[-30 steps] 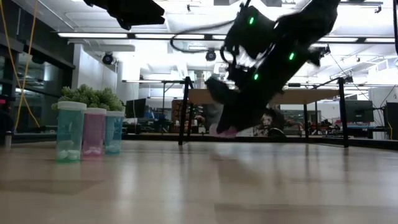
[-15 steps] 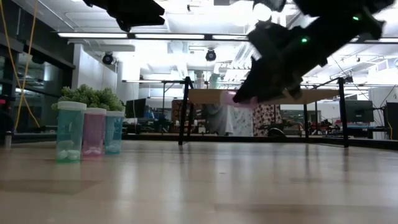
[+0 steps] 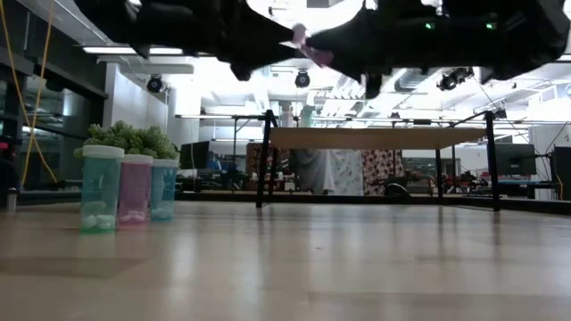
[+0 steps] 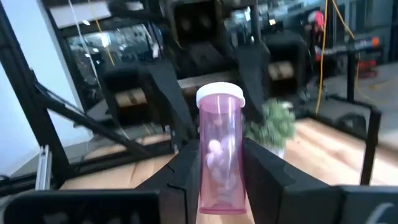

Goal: Pick and place medicine bottles onto shelf by color
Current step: Put the transparent pink medicine bottle on the shelf

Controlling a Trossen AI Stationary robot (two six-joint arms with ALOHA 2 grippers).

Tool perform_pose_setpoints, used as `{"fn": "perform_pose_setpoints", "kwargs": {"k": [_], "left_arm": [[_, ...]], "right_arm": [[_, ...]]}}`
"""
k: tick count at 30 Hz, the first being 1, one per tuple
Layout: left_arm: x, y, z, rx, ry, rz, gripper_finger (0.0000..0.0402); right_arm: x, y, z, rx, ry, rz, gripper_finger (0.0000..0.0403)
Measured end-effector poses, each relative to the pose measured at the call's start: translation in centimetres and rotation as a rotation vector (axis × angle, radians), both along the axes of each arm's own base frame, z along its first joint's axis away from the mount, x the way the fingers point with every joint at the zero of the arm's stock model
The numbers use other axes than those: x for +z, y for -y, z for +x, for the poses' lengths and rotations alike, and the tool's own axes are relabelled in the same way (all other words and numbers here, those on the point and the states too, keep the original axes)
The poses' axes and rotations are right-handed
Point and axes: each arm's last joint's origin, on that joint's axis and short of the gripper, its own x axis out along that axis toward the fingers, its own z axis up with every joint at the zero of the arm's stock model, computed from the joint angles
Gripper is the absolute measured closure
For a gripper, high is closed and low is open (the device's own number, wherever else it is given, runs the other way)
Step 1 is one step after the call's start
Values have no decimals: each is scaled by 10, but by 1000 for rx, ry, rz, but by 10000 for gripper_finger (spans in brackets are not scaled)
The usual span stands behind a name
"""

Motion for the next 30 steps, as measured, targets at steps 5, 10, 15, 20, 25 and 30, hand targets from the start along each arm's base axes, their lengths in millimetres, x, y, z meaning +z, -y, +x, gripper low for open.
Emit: {"fn": "perform_pose_setpoints", "kwargs": {"k": [5,10,15,20,25,30], "left_arm": [[-5,-15,6,-4,64,-47,202],[-1,-17,5,-15,106,-72,202],[5,-11,6,-62,166,-115,202],[5,-8,6,-78,168,-139,202],[6,-9,6,-73,170,-141,202],[12,-14,2,-82,166,-166,202]], "right_arm": [[7,14,6,0,25,-54,314],[11,23,8,34,55,-68,314],[15,23,9,83,83,-93,314],[15,22,9,120,80,-117,314],[18,22,7,122,79,-149,314],[27,21,0,131,21,-161,314]]}}
